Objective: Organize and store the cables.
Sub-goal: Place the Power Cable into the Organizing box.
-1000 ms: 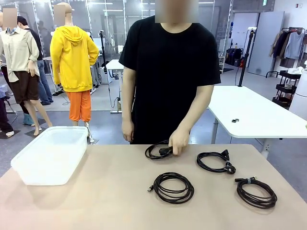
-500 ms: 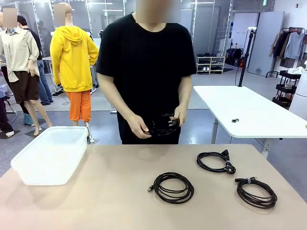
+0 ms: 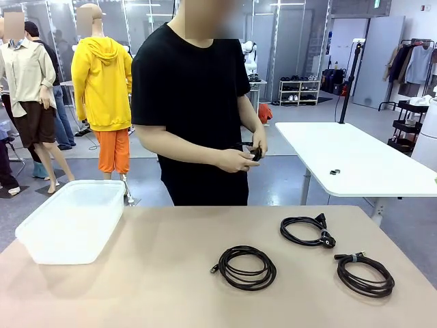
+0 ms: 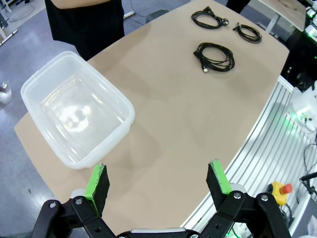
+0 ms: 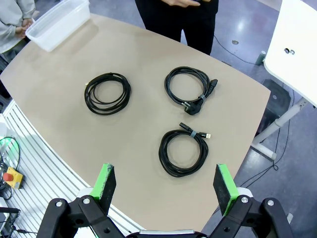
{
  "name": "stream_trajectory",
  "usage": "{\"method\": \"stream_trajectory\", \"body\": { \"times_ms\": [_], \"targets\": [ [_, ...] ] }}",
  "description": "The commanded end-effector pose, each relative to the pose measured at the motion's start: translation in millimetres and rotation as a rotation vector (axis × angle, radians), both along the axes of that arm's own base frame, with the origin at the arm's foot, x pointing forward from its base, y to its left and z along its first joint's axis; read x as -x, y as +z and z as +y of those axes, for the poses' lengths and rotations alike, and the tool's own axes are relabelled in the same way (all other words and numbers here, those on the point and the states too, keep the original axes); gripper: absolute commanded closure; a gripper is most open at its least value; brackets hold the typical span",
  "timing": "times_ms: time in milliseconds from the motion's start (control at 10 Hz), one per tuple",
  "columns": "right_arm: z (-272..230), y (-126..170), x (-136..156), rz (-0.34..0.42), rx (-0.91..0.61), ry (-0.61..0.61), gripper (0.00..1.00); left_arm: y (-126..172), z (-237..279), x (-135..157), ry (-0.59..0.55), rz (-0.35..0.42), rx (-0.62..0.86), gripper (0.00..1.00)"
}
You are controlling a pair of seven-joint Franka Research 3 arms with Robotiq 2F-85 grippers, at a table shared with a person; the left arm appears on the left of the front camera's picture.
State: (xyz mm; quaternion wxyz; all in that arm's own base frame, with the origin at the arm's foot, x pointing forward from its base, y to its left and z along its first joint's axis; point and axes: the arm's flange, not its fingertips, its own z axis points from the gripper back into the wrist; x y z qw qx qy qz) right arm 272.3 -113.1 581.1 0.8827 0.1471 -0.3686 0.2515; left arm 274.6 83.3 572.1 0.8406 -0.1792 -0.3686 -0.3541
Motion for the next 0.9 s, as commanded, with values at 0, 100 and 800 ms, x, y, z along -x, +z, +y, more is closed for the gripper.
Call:
{"method": "stream_trajectory", "body": {
  "times_ms": [0, 100, 800],
  "targets": [
    [0.3, 0.1, 0.2, -0.002, 0.000, 0.004, 0.00, 0.0, -1.4, -0.7, -0.007, -0.001, 0.000, 0.00],
    [0.3, 0.1, 0.2, -0.002, 0.000, 0.004, 0.00, 0.0, -1.4, -0.7, -0.007, -0.001, 0.000, 0.00],
    [0.0, 0.0, 0.0, 0.000, 0.000, 0.000, 0.00, 0.0, -1.4, -0.7, -0.007, -0.001, 0.000, 0.00]
  ]
}}
